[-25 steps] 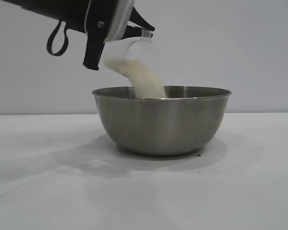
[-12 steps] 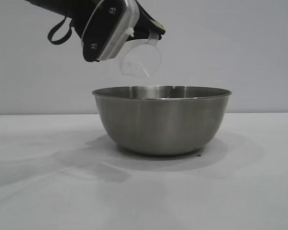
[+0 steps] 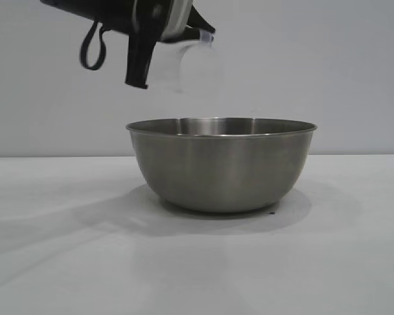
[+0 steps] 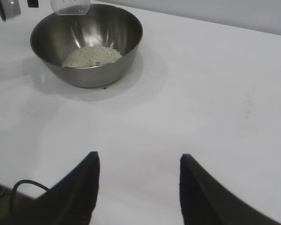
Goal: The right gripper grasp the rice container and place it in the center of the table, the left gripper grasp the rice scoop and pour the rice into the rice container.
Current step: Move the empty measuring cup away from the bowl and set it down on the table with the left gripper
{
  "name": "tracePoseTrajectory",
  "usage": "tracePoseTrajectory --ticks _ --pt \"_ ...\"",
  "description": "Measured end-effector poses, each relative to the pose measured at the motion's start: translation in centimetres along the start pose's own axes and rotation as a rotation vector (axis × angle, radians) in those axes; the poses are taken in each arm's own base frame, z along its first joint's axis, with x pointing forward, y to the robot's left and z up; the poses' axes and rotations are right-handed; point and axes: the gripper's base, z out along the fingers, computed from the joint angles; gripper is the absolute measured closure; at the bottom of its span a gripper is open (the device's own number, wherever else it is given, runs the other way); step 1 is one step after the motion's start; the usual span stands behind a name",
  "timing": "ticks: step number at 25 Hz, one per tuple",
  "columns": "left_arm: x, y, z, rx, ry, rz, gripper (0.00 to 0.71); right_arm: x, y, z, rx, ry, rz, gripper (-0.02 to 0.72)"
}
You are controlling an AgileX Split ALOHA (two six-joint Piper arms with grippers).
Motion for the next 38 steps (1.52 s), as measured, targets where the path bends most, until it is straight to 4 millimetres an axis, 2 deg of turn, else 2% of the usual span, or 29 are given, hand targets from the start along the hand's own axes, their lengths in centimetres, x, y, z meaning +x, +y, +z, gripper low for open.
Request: tracePoseTrajectory --ticks 3,6,10,13,18,26,29,30,31,33,36,38 --pt "1.6 -0.3 -1.8 -0.069 0.057 -0.212 0.710 0.0 0.0 0.0 0.000 0.000 0.000 0.358" --pt "3.8 0.2 -4.8 -0.205 0.087 -0.363 0.710 0.0 0.0 0.0 0.000 0.000 0.000 0.358" --pt "6.9 0.8 -8.6 -0.321 0.203 -0.468 0.710 0.0 0.0 0.0 0.000 0.000 0.000 0.358" --pt "8.4 0.8 -10.4 -0.348 0.275 -0.485 0.710 0.0 0.0 0.0 0.000 0.000 0.000 0.358" --pt "10.3 0.6 -11.1 -0.358 0.345 -0.489 0.710 0.0 0.0 0.0 0.000 0.000 -0.003 0.358" --pt "14.0 -2.1 -11.5 -0.315 0.482 -0.535 0.710 0.0 0.0 0.0 0.000 0.000 -0.006 0.358" --pt "14.7 -2.5 -11.6 -0.311 0.505 -0.557 0.710 0.0 0.0 0.0 0.000 0.000 -0.006 0.358" --pt "14.7 -2.6 -11.7 -0.312 0.507 -0.561 0.661 0.0 0.0 0.0 0.000 0.000 -0.006 0.358" --pt "14.8 -2.7 -11.8 -0.310 0.514 -0.563 0.661 0.0 0.0 0.0 0.000 0.000 -0.006 0.358" --pt "14.9 -2.9 -12.2 -0.305 0.527 -0.563 0.563 0.0 0.0 0.0 0.000 0.000 -0.006 0.358" --pt "14.9 -3.3 -13.4 -0.296 0.559 -0.572 0.459 0.0 0.0 0.0 0.000 0.000 -0.006 0.358" --pt "14.5 -3.4 -14.4 -0.299 0.573 -0.602 0.470 0.0 0.0 0.0 0.000 0.000 -0.006 0.358"
